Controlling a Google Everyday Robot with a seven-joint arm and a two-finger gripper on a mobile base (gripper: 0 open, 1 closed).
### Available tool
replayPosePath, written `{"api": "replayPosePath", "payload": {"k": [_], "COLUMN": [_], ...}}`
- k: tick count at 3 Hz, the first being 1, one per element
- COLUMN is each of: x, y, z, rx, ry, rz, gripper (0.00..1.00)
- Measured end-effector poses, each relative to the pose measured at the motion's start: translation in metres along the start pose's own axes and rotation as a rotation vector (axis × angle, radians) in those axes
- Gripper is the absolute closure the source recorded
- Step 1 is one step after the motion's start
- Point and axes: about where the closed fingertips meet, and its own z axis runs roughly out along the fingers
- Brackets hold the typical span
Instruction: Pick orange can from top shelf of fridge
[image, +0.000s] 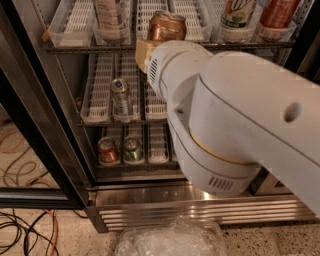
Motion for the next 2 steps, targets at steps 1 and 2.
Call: {"api": "replayPosePath", "payload": {"k": [1,2], "x": [0.0271,0.0245], "y": [-0.0084,-0.0012], "z": [-0.0170,-0.0185], "rx": [-0.004,-0.014], "ry": [0.053,0.050], "rz": [0.036,0.038], "gripper": [1.00,1.00]}}
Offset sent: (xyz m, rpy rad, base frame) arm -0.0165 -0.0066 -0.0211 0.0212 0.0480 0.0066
